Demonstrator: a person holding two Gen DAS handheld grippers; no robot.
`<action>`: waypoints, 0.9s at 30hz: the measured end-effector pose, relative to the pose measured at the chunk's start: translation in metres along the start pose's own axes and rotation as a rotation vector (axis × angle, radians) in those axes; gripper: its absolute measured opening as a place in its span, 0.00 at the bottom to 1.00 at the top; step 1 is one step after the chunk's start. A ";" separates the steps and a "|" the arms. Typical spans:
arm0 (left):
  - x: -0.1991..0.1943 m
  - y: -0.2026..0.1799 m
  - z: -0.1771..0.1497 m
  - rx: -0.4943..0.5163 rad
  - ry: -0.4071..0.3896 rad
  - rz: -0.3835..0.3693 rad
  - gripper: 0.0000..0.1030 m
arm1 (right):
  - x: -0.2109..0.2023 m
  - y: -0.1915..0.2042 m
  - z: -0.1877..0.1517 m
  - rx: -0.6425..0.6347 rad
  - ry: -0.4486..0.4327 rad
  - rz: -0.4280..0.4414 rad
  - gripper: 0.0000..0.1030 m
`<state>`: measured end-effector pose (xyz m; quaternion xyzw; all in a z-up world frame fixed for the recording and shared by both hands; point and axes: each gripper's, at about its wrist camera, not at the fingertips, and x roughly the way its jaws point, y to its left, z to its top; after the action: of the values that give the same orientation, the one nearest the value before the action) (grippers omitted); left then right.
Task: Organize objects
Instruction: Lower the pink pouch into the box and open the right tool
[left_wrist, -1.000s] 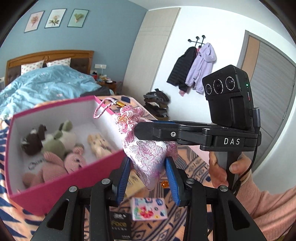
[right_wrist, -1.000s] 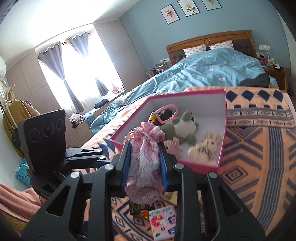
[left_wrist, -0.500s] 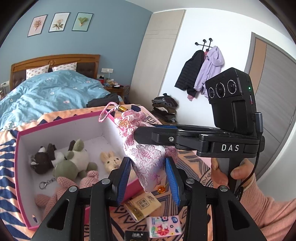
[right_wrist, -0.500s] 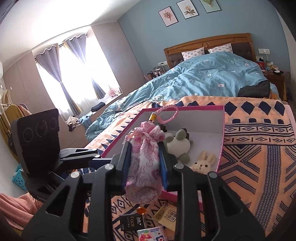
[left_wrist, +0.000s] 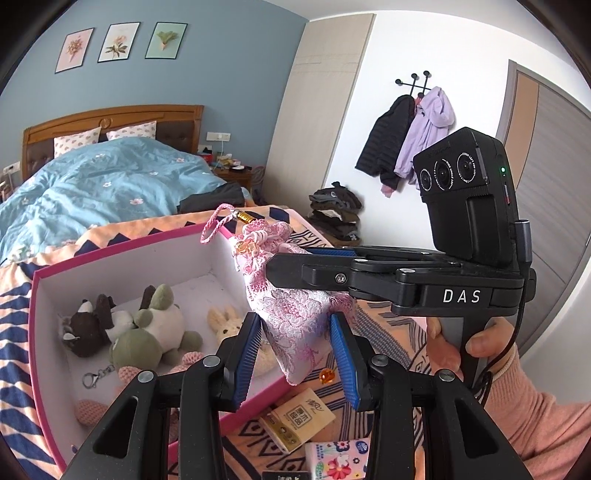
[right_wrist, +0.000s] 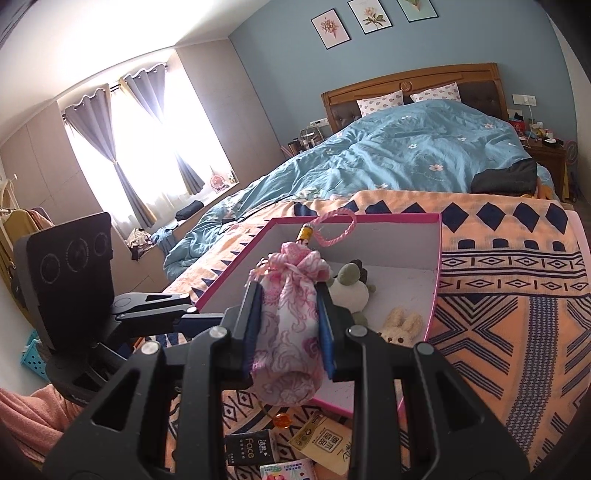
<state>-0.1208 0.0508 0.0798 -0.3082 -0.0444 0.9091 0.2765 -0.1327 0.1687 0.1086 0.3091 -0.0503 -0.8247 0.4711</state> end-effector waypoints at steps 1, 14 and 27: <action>0.001 0.001 0.001 0.003 0.001 0.004 0.37 | 0.001 -0.001 0.001 0.001 0.001 0.000 0.30; 0.013 0.013 0.007 -0.006 0.023 0.029 0.37 | 0.014 -0.008 0.011 -0.008 0.030 -0.031 0.30; 0.038 0.027 0.016 -0.031 0.077 0.068 0.37 | 0.041 -0.029 0.017 -0.005 0.092 -0.076 0.30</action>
<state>-0.1677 0.0499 0.0658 -0.3487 -0.0371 0.9047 0.2420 -0.1785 0.1482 0.0927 0.3472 -0.0147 -0.8269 0.4422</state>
